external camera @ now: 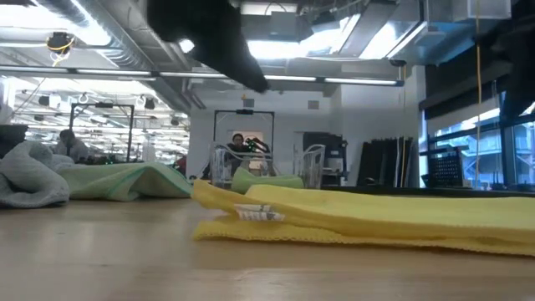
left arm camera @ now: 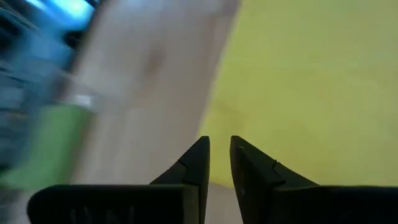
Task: Fold microfiber towels
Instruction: Fold the yellow microfiber cloth
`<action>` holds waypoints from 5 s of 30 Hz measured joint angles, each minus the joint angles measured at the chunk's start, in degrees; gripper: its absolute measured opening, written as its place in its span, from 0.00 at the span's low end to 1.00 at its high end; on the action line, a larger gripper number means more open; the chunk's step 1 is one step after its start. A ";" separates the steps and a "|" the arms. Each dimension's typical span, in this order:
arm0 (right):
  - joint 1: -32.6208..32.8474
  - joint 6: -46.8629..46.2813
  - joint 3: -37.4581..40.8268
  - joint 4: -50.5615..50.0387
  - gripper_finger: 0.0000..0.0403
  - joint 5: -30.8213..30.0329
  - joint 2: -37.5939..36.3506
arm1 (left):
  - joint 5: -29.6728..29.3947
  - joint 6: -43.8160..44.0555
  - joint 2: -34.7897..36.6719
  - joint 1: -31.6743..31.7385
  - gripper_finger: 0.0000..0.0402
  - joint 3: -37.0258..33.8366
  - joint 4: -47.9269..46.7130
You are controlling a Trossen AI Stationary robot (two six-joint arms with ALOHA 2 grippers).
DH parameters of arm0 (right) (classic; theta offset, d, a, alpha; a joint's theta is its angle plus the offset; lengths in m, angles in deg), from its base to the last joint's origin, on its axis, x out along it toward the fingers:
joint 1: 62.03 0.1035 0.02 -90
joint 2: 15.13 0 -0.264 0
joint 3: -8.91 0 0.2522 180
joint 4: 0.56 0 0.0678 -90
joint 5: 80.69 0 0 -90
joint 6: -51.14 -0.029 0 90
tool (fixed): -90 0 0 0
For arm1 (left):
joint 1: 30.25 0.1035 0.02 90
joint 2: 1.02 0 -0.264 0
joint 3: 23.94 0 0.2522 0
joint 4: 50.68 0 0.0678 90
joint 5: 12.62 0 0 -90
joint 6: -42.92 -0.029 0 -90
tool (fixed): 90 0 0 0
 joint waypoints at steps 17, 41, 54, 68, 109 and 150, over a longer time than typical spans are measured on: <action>-15.65 15.57 8.71 5.56 0.38 18.48 -3.24 | 52.57 -16.75 0.13 22.19 0.25 -2.58 8.85; -8.14 -44.00 38.78 34.66 0.56 20.81 -31.54 | 37.42 -23.00 0.20 18.61 0.27 -2.56 13.81; -9.39 -44.04 41.82 32.74 0.56 10.92 -31.54 | 37.52 -27.18 0.20 18.54 0.27 -2.56 13.97; -10.73 -38.23 41.72 34.45 0.56 12.06 -31.53 | 37.77 -26.25 -1.74 18.80 0.27 -2.51 13.28; -12.46 3.11 23.40 38.14 0.56 17.37 0.34 | 40.97 -11.88 -5.06 14.49 0.27 -9.31 12.94; -29.99 27.63 8.11 35.71 0.56 13.15 0.83 | 27.14 -0.02 -2.03 6.87 0.27 -10.26 22.93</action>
